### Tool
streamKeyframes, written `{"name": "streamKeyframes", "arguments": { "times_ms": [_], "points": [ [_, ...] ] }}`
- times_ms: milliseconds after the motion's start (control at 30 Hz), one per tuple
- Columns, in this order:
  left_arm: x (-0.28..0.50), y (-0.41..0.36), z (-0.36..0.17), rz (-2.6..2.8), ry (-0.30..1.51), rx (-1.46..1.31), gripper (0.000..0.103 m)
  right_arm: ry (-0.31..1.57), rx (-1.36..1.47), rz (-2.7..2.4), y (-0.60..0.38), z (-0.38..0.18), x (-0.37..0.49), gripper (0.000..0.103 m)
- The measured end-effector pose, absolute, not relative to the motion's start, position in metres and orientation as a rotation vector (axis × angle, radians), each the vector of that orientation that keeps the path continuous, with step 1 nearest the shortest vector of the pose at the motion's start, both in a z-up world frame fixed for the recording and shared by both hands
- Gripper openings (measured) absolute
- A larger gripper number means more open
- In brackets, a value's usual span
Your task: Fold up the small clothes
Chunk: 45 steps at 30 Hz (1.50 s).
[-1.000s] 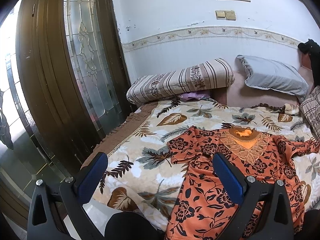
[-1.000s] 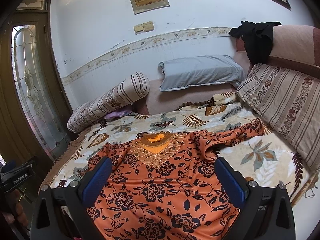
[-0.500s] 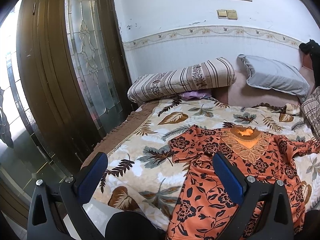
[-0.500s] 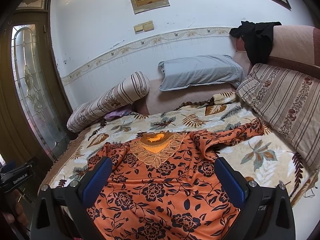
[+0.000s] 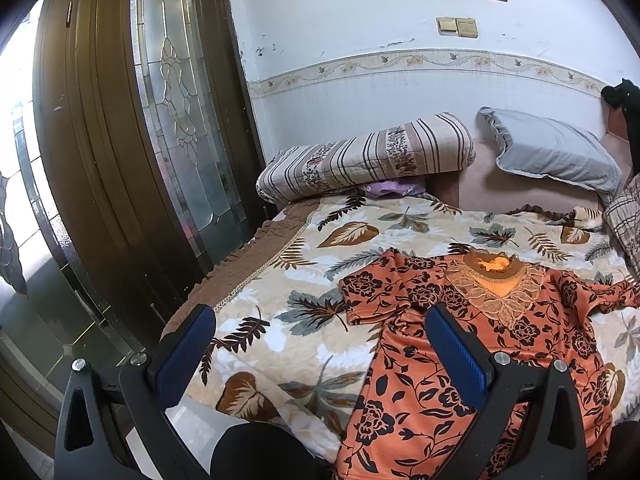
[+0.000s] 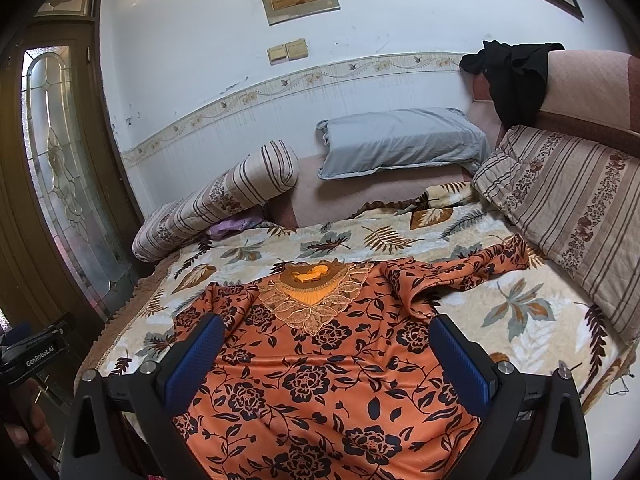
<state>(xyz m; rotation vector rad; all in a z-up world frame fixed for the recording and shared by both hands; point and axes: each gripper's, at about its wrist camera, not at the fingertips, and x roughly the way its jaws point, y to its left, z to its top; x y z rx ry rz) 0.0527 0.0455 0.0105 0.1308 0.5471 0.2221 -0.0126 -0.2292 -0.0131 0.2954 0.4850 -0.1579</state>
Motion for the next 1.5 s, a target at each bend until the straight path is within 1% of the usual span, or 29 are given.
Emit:
{"name": "streamKeyframes", "arguments": {
  "times_ms": [1500],
  "points": [
    [0.063,0.047,0.001,0.220,0.572,0.130,0.103,0.509,0.297,-0.164,-0.230,-0.025,-0.005,0.103]
  ]
}}
